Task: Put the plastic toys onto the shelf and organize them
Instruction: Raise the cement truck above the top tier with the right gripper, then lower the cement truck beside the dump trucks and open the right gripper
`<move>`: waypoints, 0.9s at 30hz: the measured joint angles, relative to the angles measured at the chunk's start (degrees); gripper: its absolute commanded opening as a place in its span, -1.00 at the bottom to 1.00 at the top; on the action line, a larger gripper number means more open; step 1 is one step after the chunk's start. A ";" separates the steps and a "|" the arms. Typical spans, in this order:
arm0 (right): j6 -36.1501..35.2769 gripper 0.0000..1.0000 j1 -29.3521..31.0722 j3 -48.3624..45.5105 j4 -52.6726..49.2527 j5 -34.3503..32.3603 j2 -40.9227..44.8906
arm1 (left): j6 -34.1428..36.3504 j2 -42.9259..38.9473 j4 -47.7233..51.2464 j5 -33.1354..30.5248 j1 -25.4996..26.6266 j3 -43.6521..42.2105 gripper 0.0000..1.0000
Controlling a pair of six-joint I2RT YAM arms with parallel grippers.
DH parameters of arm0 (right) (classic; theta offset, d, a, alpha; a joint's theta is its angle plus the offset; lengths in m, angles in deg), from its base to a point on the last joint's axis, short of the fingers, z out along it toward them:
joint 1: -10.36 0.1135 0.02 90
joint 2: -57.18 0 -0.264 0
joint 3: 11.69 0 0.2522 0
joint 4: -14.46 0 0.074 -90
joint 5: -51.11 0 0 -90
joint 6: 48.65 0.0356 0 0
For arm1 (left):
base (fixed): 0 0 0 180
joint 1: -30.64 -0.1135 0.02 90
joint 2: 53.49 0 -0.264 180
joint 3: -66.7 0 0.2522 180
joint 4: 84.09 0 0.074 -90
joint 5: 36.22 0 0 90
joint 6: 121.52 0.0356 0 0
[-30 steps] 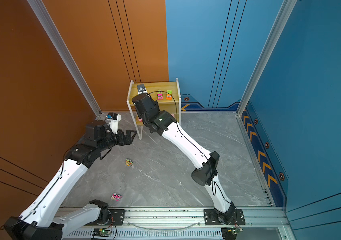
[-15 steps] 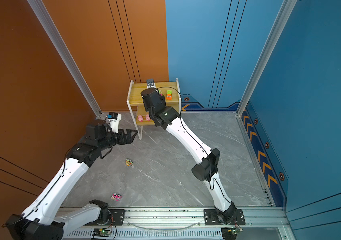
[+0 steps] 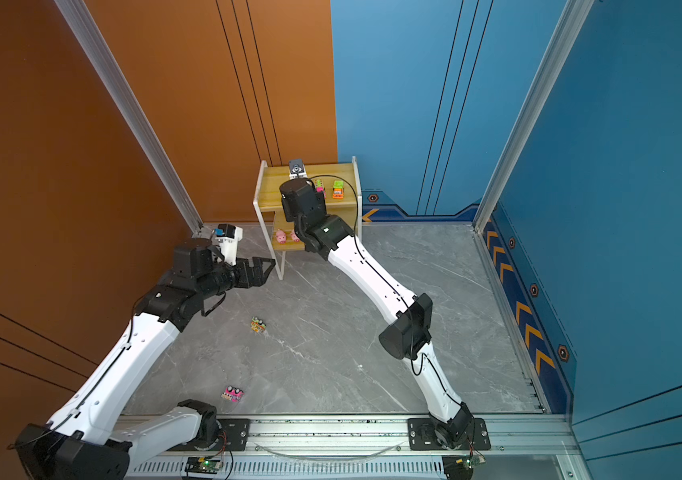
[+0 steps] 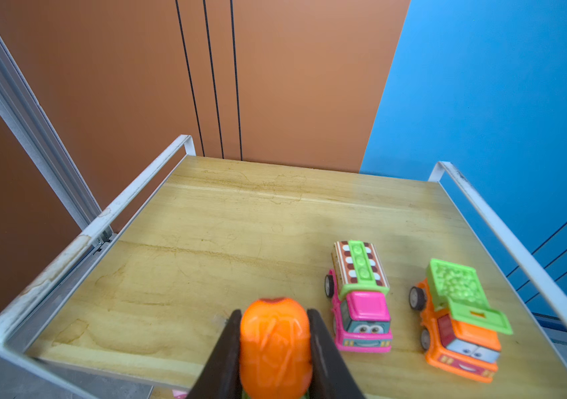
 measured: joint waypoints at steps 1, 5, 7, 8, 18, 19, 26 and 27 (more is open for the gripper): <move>0.00 -0.56 -0.09 0.00 0.33 0.02 -0.17 | -0.15 0.00 -0.02 0.07 -0.09 0.00 0.89; -0.17 -0.52 -0.37 0.00 1.36 0.20 -0.63 | -0.20 0.02 -0.11 0.24 -0.28 0.00 0.89; -0.35 -0.49 -0.55 0.00 1.60 0.22 -0.66 | -0.37 0.02 -0.20 0.31 -0.35 0.00 0.89; -0.39 -0.48 -0.63 0.00 1.88 0.24 -0.68 | -0.48 0.02 -0.20 0.39 -0.44 -0.02 0.89; -0.59 -0.37 -1.07 0.00 3.08 0.70 -2.03 | -1.20 0.20 -0.24 1.33 -1.18 -0.02 0.88; -0.57 -0.35 -1.14 0.02 3.43 0.92 -2.19 | -1.25 0.20 -0.24 1.36 -1.31 -0.02 0.88; -0.96 -0.09 -1.20 0.83 5.09 1.75 -3.13 | -1.49 0.26 -0.26 1.62 -1.79 -0.02 0.88; -1.03 -0.04 -1.22 0.85 5.40 1.79 -3.21 | -1.49 0.26 -0.26 1.75 -1.86 -0.02 0.88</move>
